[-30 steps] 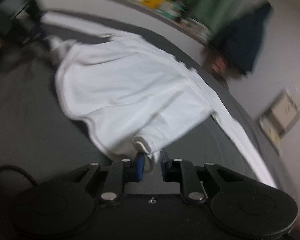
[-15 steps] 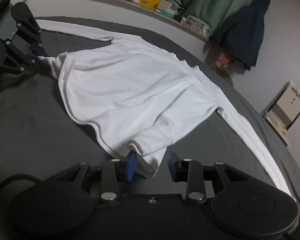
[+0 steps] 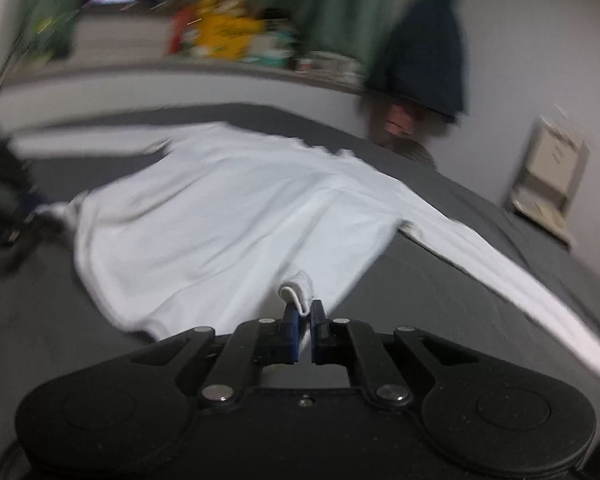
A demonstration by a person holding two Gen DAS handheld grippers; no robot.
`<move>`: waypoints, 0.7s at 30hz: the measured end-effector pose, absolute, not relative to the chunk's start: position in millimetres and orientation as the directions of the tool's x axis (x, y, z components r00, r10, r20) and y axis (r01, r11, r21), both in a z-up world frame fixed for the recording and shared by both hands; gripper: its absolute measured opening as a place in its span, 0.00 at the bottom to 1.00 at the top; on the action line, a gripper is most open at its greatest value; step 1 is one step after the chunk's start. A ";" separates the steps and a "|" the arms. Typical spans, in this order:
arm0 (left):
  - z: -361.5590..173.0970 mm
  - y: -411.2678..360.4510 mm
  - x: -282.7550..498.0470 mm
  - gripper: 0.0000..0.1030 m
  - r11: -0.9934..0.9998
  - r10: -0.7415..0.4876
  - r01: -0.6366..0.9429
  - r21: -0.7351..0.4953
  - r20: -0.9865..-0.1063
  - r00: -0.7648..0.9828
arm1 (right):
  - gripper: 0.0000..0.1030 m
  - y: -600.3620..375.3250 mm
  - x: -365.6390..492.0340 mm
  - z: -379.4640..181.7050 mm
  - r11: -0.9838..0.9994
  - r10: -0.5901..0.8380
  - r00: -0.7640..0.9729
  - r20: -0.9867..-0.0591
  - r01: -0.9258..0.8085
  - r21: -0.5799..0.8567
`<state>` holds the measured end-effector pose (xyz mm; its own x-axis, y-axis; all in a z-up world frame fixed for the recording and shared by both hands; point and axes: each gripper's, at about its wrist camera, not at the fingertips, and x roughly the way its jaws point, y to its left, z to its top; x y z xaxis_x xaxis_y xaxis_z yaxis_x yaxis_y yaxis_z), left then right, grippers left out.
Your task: Fold clothes
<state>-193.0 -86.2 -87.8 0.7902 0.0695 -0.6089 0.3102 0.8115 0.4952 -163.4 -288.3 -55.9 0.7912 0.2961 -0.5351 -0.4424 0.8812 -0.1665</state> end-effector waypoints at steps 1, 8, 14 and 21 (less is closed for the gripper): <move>-84.0 -83.8 -194.9 0.07 0.806 0.075 0.301 0.509 -0.594 0.801 | 0.05 -298.8 -161.0 -51.9 0.901 0.282 0.793 -0.540 -0.412 -0.134; -46.8 -69.5 -215.1 0.07 0.726 0.114 0.265 0.635 -0.491 0.864 | 0.05 -357.9 -145.7 -38.5 0.963 0.232 0.735 -0.637 -0.264 0.046; -56.2 -70.1 -224.7 0.07 0.699 0.094 0.343 0.627 -0.557 0.825 | 0.23 -356.6 -126.7 -76.0 0.957 0.234 0.519 -0.822 -0.272 0.101; -69.6 -68.6 -232.7 0.07 0.720 0.097 0.342 0.603 -0.577 0.811 | 0.48 -399.5 -116.2 -73.4 0.931 0.335 0.582 -0.742 -0.083 0.355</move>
